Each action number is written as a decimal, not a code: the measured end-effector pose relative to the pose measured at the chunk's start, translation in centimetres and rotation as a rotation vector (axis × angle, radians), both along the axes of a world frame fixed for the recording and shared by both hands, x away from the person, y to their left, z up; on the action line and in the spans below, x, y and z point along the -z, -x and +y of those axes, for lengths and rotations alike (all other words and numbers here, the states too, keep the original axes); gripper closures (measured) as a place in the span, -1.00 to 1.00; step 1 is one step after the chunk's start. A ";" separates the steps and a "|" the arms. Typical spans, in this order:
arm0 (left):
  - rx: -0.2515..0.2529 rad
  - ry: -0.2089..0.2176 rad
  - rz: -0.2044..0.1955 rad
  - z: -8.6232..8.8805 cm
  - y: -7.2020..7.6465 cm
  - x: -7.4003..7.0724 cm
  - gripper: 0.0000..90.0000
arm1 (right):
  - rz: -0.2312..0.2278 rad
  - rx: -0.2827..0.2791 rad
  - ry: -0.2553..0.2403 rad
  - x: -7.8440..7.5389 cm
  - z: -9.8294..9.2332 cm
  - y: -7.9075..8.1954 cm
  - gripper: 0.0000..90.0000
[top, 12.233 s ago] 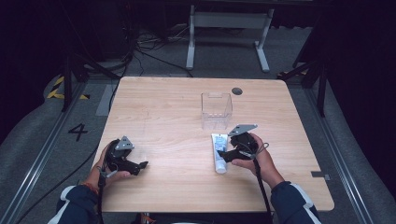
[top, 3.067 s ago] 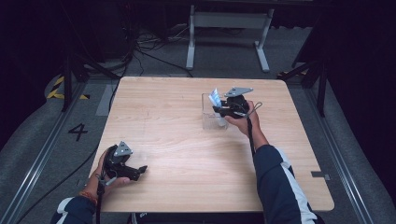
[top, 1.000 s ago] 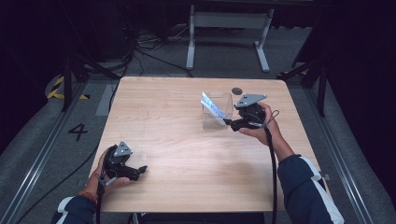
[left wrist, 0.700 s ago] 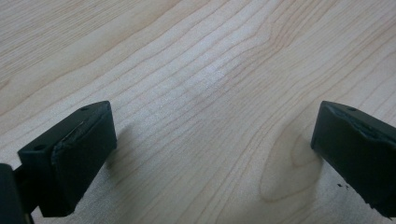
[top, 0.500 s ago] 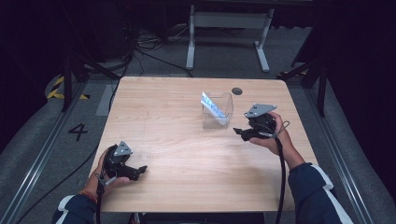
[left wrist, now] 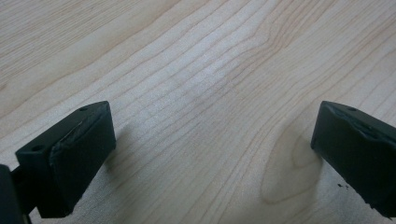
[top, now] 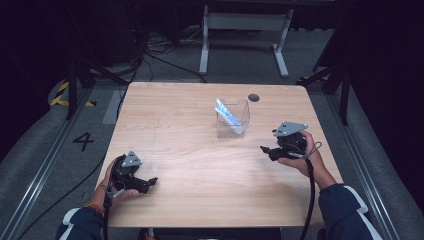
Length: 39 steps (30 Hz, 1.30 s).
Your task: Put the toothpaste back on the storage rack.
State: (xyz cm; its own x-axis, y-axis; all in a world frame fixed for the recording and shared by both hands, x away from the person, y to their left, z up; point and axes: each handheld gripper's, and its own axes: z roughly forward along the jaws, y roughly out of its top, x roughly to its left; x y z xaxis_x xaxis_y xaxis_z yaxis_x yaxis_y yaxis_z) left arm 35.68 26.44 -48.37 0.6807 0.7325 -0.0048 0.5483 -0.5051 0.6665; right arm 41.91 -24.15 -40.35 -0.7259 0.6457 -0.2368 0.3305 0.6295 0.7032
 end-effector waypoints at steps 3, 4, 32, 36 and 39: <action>0.003 -0.001 -0.001 0.0 0.0 0.0 -0.99 | 0.003 0.010 0.003 0.4 -0.8 0.5 -0.41; 0.000 -0.007 -0.005 0.0 0.0 0.0 -0.99 | 0.004 0.010 -0.002 0.6 -1.1 0.7 -0.41; 0.003 -0.007 -0.002 0.0 -0.1 0.0 -0.99 | 0.093 0.115 -0.050 6.4 -9.2 5.6 -0.48; 0.002 -0.007 -0.002 0.0 -0.1 0.0 -0.99 | 0.102 0.136 -0.072 6.8 -10.2 6.2 -0.48; 0.003 -0.007 -0.002 0.0 -0.1 0.0 -0.99 | 0.118 0.151 -0.102 7.2 -11.0 6.7 -0.50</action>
